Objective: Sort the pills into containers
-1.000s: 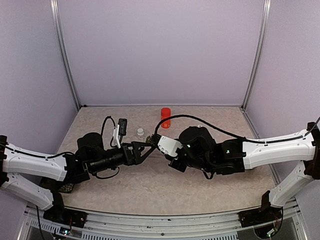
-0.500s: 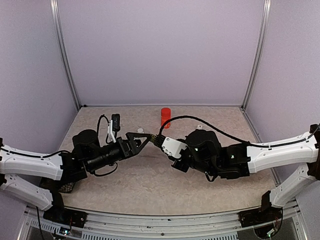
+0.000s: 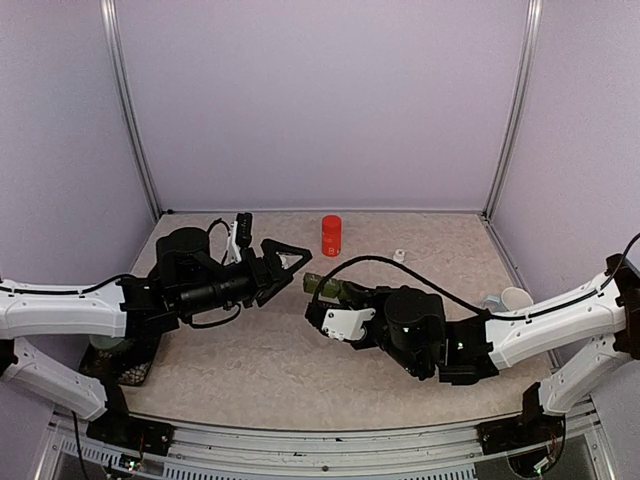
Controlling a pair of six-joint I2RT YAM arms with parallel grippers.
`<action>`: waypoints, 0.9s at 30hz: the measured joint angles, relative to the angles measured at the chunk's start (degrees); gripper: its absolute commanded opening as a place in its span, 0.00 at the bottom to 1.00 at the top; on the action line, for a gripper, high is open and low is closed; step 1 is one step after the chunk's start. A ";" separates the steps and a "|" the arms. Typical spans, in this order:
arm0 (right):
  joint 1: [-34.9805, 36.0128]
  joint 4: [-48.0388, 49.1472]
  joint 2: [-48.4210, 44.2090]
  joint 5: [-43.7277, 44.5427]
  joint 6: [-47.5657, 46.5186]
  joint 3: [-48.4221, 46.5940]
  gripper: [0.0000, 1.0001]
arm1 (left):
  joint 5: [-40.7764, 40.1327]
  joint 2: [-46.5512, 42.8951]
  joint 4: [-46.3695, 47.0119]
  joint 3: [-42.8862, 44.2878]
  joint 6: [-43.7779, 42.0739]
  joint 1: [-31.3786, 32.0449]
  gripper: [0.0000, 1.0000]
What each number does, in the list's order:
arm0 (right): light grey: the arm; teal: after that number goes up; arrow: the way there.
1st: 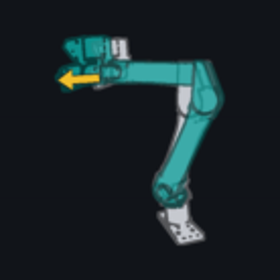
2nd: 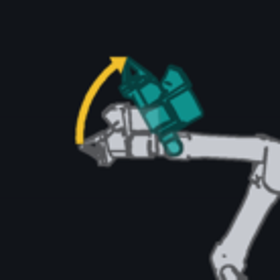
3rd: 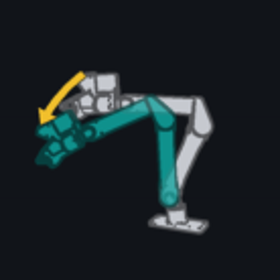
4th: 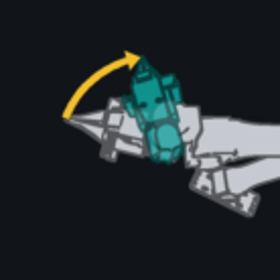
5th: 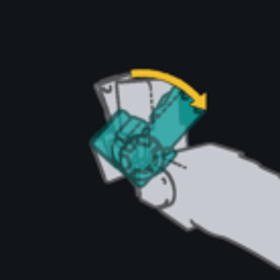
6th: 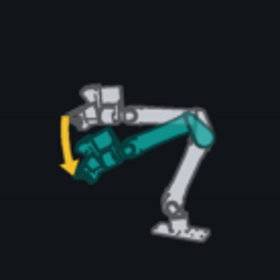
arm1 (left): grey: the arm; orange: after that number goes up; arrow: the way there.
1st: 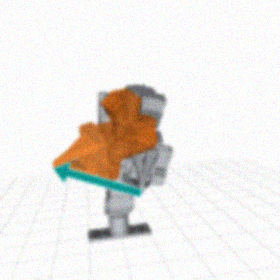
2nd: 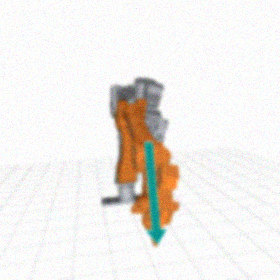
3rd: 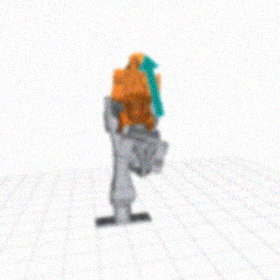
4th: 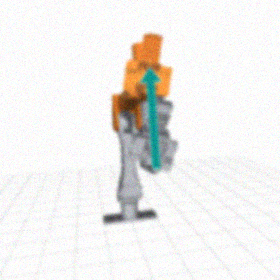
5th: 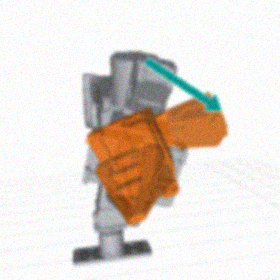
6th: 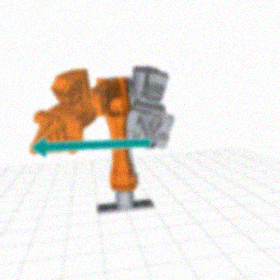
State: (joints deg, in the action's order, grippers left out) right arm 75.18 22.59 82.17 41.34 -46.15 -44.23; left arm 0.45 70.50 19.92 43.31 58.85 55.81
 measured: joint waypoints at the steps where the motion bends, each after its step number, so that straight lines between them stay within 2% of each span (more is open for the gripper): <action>1: 0.17 1.22 0.39 0.74 -1.53 0.33 0.01 | 0.55 0.50 -0.33 0.00 0.26 -0.07 0.91; 8: 1.68 10.03 1.31 5.73 -10.99 1.07 0.01 | 3.80 1.66 -1.68 -0.76 2.99 -1.49 0.87; 15: 2.21 18.71 4.24 8.94 -19.08 1.99 0.01 | 6.99 2.86 0.42 -0.98 5.20 -1.79 0.76; 19: 2.58 22.03 5.53 9.86 -22.10 2.03 0.01 | 8.35 3.74 1.53 -0.98 5.92 -1.79 0.68; 27: 3.43 27.28 6.36 10.86 -26.62 3.26 0.01 | 9.03 4.00 3.23 -1.40 6.93 -1.97 0.64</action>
State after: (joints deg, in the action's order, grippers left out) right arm 78.61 49.87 88.53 52.21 -72.77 -40.97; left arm 9.47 74.50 23.16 41.91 65.78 53.84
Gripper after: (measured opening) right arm 0.216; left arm 0.657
